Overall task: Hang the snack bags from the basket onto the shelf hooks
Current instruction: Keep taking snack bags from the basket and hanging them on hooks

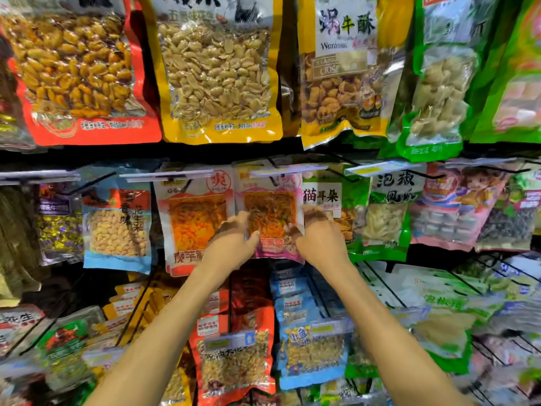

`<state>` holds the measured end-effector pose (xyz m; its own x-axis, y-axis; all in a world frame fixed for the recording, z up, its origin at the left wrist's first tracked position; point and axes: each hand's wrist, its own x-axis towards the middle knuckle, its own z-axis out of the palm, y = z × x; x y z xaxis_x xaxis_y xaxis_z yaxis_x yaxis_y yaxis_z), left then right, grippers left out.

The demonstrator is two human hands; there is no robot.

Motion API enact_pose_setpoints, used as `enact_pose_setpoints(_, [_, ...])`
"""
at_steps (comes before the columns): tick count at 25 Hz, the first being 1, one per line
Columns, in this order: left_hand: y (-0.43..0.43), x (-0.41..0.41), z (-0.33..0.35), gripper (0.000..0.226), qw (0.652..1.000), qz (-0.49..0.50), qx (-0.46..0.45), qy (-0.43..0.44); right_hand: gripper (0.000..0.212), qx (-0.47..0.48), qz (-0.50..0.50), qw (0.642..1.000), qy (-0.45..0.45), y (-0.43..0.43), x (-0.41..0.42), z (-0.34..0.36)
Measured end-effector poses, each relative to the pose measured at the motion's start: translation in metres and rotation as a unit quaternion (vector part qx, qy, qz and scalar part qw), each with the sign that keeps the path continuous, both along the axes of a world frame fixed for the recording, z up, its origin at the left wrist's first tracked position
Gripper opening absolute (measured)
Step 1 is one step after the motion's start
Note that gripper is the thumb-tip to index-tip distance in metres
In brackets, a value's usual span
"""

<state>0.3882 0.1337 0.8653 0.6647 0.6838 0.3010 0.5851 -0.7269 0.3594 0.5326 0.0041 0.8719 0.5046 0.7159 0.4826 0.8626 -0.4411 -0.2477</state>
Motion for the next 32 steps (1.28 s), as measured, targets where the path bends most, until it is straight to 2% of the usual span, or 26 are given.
enact_pose_setpoints(3, [0.007, 0.014, -0.003, 0.058, 0.994, 0.041, -0.071, -0.078, 0.037, 0.121, 0.029, 0.984, 0.127, 0.015, 0.017, -0.009])
enact_pose_setpoints(4, [0.01, 0.018, -0.004, 0.061, 0.99, 0.05, -0.085, -0.099, 0.032, 0.155, 0.055, 0.968, 0.191, 0.022, 0.022, -0.011])
enact_pose_setpoints(5, [0.012, 0.02, -0.007, 0.063, 0.987, 0.058, -0.093, -0.116, 0.026, 0.188, 0.089, 0.935, 0.289, 0.027, 0.024, -0.01])
enact_pose_setpoints(6, [0.012, 0.022, -0.008, 0.064, 0.985, 0.063, -0.091, -0.134, 0.022, 0.188, 0.12, 0.907, 0.356, 0.032, 0.024, -0.008])
enact_pose_setpoints(8, [0.012, 0.026, -0.011, 0.058, 0.979, 0.072, -0.082, -0.171, 0.035, 0.146, 0.114, 0.884, 0.429, 0.04, 0.026, -0.005])
enact_pose_setpoints(9, [0.011, 0.028, -0.011, 0.054, 0.976, 0.082, -0.088, -0.183, 0.035, 0.162, 0.114, 0.88, 0.431, 0.046, 0.029, -0.008])
enact_pose_setpoints(11, [0.011, 0.032, -0.009, 0.047, 0.97, 0.104, -0.1, -0.196, 0.019, 0.196, 0.122, 0.879, 0.416, 0.051, 0.032, -0.008])
enact_pose_setpoints(15, [0.019, 0.036, -0.013, 0.053, 0.963, 0.126, -0.113, -0.209, 0.037, 0.185, 0.113, 0.896, 0.388, 0.056, 0.044, -0.016])
enact_pose_setpoints(17, [0.023, 0.038, -0.013, 0.056, 0.952, 0.155, -0.137, -0.225, 0.037, 0.199, 0.114, 0.892, 0.39, 0.06, 0.052, -0.017])
enact_pose_setpoints(22, [0.034, 0.051, -0.005, 0.03, 0.913, 0.189, -0.171, -0.319, 0.027, 0.203, 0.111, 0.903, 0.362, 0.079, 0.053, -0.011])
enact_pose_setpoints(24, [0.042, 0.058, -0.005, 0.031, 0.9, 0.191, -0.181, -0.347, 0.035, 0.216, 0.117, 0.903, 0.353, 0.088, 0.056, -0.013])
enact_pose_setpoints(27, [0.056, 0.066, -0.01, 0.04, 0.897, 0.201, -0.192, -0.343, 0.04, 0.242, 0.13, 0.887, 0.372, 0.098, 0.058, -0.014])
enact_pose_setpoints(29, [0.054, 0.066, -0.009, 0.047, 0.897, 0.201, -0.186, -0.346, 0.035, 0.244, 0.133, 0.878, 0.389, 0.103, 0.059, -0.017])
enact_pose_setpoints(32, [0.046, 0.062, -0.015, 0.04, 0.901, 0.192, -0.183, -0.344, 0.013, 0.21, 0.126, 0.862, 0.445, 0.095, 0.058, -0.03])
